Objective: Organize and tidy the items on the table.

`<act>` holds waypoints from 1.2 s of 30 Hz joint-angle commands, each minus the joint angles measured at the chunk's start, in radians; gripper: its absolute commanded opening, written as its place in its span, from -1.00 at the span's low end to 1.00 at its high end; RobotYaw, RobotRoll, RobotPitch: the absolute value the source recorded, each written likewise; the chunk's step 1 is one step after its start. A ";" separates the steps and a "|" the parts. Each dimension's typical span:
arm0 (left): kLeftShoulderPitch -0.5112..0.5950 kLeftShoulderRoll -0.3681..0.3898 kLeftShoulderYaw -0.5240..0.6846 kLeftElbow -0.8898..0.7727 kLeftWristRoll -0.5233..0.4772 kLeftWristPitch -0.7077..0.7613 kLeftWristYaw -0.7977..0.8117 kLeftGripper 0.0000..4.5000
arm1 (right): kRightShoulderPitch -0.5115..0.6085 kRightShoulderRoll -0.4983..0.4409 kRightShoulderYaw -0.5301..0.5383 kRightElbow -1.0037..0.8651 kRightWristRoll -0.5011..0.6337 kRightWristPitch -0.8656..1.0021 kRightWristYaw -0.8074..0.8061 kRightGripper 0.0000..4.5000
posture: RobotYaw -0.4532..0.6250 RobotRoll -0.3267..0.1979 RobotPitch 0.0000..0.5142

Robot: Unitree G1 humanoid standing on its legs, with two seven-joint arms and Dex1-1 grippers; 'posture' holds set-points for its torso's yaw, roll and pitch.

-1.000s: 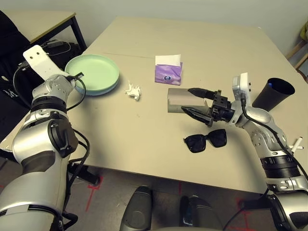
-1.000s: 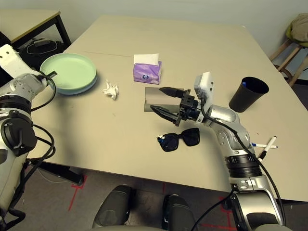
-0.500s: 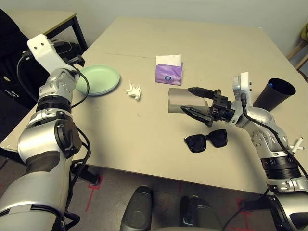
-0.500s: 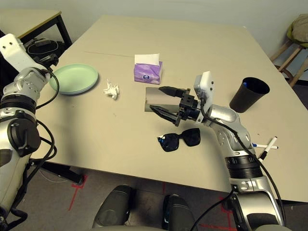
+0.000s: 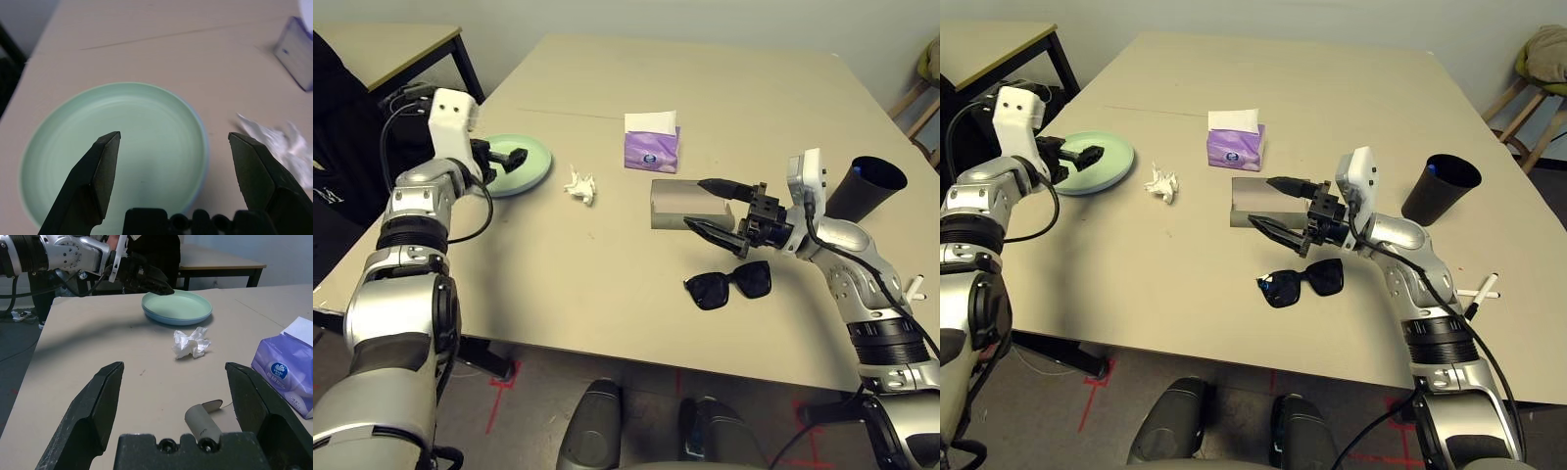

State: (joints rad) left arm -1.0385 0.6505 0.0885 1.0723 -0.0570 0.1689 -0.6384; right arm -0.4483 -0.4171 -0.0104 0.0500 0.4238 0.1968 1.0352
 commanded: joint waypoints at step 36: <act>-0.013 -0.112 -0.115 0.090 0.084 -0.174 -0.325 0.99 | 0.056 -0.070 0.022 -0.099 -0.050 0.142 -0.135 1.00 | 0.24 0.25 -0.59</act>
State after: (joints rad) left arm -1.0433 0.5474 -0.0177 1.1539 0.0106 0.0000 -0.9660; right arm -0.4065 -0.4810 0.0082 -0.0295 0.3714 0.3261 0.9051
